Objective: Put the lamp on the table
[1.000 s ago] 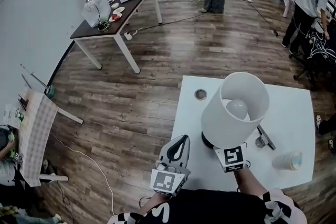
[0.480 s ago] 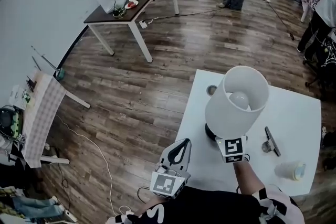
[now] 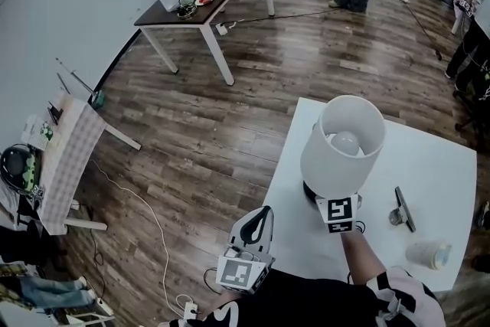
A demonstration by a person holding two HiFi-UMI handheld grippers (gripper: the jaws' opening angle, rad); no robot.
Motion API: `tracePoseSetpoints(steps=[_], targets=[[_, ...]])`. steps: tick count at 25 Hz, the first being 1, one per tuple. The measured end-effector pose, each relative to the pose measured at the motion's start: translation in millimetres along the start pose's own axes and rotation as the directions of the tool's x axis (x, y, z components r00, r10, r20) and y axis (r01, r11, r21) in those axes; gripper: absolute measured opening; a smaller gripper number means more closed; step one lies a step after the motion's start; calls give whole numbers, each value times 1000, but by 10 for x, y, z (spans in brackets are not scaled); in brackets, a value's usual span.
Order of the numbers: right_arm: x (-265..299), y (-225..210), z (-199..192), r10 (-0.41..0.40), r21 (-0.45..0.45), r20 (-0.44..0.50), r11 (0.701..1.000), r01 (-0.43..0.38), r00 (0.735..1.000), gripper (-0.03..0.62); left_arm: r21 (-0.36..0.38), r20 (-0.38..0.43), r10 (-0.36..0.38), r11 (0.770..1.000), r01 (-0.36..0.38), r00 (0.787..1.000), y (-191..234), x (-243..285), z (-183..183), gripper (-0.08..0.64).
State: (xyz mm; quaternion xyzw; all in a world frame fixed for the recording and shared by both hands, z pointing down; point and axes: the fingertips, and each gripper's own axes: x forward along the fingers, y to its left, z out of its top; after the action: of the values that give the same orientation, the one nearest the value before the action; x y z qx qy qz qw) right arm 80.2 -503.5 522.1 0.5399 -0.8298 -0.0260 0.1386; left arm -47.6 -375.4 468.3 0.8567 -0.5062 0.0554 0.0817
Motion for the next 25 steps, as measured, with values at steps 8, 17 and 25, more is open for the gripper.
tracePoseSetpoints(steps=[8, 17, 25], targets=[[-5, 63, -48, 24, -22, 15, 999, -24, 1000, 72, -2, 4, 27, 1000, -27, 1000, 13, -28, -6, 5], [-35, 96, -49, 34, -49, 39, 998, -32, 999, 72, 9, 5, -5, 1000, 5, 1000, -114, -18, 16, 5], [-39, 85, -86, 22, -38, 51, 999, -20, 998, 72, -1, 19, -4, 1000, 4, 1000, -114, -54, 63, 5]])
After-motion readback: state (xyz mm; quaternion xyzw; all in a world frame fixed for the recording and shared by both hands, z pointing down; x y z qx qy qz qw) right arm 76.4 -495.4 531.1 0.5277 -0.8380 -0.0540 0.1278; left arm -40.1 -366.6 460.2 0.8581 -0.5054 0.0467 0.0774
